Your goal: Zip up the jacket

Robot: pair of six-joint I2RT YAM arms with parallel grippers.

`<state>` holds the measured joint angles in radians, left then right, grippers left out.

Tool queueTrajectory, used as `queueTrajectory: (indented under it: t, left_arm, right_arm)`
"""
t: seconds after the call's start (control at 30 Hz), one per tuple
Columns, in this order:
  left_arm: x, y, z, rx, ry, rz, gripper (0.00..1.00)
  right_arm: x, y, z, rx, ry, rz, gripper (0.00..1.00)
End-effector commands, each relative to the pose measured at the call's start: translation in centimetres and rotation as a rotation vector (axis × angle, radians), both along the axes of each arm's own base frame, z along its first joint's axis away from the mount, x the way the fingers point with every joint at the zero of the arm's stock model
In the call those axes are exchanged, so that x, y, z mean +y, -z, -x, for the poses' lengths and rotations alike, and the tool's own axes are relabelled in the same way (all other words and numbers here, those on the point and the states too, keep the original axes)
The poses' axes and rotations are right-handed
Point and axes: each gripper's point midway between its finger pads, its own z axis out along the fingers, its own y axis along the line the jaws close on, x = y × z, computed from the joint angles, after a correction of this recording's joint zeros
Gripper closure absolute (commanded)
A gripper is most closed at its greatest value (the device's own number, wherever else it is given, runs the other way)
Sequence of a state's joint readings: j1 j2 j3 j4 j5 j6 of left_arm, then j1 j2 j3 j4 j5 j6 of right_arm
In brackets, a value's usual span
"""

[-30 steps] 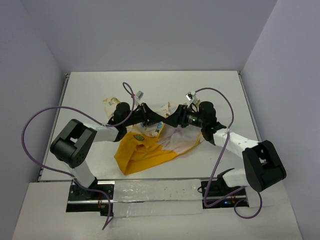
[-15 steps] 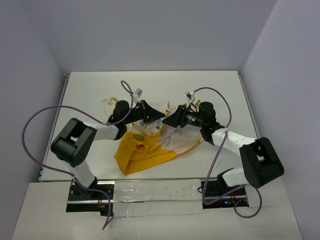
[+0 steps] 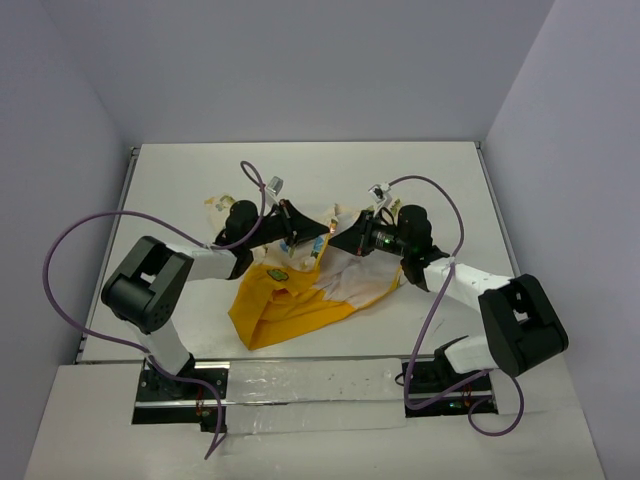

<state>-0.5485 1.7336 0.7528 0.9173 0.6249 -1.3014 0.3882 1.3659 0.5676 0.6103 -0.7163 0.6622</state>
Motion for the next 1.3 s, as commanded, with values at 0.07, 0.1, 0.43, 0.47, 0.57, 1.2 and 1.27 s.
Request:
queueTrajectory:
  t: [0.07, 0.1, 0.43, 0.47, 0.57, 1.2, 1.27]
  left_arm:
    - [0.1, -2.0, -0.8, -0.077, -0.008, 0.032, 1.0]
    - [0.3, -1.8, -0.9, -0.078, -0.012, 0.023, 1.0]
    - [0.7, -0.7, -1.3, -0.111, -0.049, -0.029, 1.0]
    - [0.8, -0.6, -1.4, -0.114, -0.055, -0.036, 1.0]
    - [0.9, -0.1, -1.5, -0.117, -0.064, -0.055, 1.0]
    - [1.4, 0.9, -0.7, -0.135, -0.06, -0.083, 1.0]
    - [1.5, 1.1, -0.6, -0.134, -0.057, -0.084, 1.0]
  right_arm:
    - [-0.1, -0.9, -0.2, -0.05, 0.017, -0.004, 1.0]
    - [-0.1, -1.0, -0.1, -0.054, 0.016, -0.003, 1.0]
    - [0.3, -2.9, 0.4, -0.025, -0.01, -0.052, 1.0]
    - [0.4, -3.1, 0.3, -0.013, -0.01, -0.055, 1.0]
    - [0.5, -2.9, -0.1, 0.045, 0.001, -0.04, 1.0]
    - [-0.2, -5.3, -1.9, 0.204, 0.104, -0.214, 1.0]
    - [-0.4, -5.5, -2.2, 0.216, 0.125, -0.236, 1.0]
